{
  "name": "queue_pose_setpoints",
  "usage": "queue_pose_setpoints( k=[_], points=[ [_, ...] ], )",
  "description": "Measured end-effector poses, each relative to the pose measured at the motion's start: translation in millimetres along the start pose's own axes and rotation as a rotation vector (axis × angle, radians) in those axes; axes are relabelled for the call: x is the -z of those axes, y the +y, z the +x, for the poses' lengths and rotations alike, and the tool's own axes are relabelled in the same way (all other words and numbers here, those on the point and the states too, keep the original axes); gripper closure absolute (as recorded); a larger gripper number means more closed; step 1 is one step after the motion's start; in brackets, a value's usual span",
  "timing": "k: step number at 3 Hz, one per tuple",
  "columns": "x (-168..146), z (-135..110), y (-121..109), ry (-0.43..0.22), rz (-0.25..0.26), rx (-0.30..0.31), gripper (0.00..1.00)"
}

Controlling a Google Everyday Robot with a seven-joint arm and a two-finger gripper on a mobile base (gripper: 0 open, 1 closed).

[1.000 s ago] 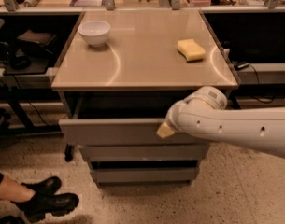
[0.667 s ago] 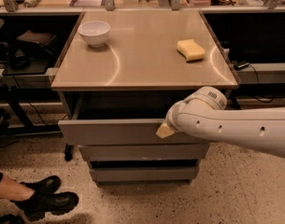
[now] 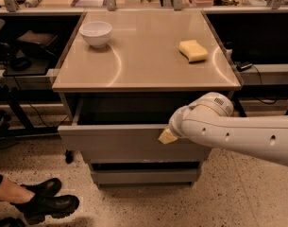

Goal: Open top drawer

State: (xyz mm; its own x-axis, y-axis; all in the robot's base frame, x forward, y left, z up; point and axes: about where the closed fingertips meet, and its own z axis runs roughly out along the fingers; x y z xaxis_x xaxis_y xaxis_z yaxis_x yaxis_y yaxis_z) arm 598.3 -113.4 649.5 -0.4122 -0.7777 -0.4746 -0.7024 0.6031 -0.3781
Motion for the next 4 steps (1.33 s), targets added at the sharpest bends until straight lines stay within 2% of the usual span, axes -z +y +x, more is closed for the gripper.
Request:
queue_pose_setpoints(
  k=[1,4],
  points=[
    [3.9,6.8,10.7,-0.011,-0.006,0.029,1.0],
    [23.0,9.8,20.6,-0.049,0.003,0.046,1.0]
  ],
)
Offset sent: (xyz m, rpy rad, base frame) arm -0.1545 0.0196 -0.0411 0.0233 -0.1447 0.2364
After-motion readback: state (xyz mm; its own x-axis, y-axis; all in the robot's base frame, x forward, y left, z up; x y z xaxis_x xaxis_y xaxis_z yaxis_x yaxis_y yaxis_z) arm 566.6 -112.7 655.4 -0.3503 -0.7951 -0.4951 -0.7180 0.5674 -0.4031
